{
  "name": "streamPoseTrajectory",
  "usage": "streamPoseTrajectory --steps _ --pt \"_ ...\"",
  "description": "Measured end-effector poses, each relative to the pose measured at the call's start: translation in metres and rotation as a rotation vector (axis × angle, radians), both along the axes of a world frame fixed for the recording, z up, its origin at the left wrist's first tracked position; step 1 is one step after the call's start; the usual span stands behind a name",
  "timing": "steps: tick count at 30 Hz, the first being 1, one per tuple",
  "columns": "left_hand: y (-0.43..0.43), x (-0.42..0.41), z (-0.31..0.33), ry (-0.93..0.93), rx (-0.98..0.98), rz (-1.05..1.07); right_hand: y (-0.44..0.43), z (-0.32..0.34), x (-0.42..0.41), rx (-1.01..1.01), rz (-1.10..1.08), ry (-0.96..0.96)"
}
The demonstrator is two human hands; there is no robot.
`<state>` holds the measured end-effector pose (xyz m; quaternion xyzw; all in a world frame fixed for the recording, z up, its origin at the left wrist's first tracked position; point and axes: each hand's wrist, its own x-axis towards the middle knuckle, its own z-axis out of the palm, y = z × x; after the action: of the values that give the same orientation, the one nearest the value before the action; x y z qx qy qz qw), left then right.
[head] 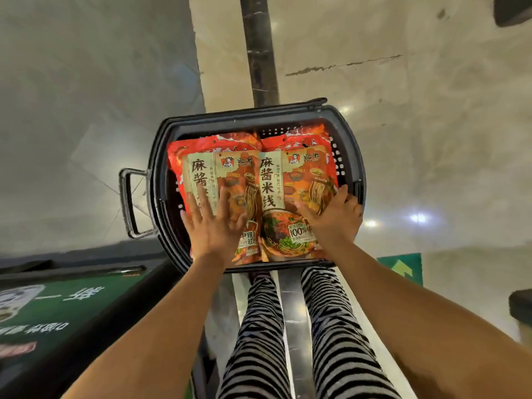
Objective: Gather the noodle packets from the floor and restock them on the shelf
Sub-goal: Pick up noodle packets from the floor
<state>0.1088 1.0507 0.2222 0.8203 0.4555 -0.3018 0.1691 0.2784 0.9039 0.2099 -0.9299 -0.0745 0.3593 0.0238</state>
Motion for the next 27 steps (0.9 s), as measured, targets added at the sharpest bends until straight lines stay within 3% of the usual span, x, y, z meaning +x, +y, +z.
streamPoseTrajectory --steps 5,9,18,27 --pt "-0.050 0.038 0.046 0.065 -0.107 -0.114 -0.072 0.042 0.004 -0.070 0.014 0.010" --pt "-0.109 0.078 0.060 0.051 -0.194 -0.346 -0.139 0.060 -0.001 -0.120 -0.021 -0.003" --pt "-0.250 0.117 0.072 -0.003 -0.216 -1.041 -0.283 0.086 -0.065 -0.180 -0.490 0.002" --pt "-0.444 0.078 0.073 0.059 -0.246 -1.665 -0.451 0.087 -0.197 -0.147 -1.082 0.045"
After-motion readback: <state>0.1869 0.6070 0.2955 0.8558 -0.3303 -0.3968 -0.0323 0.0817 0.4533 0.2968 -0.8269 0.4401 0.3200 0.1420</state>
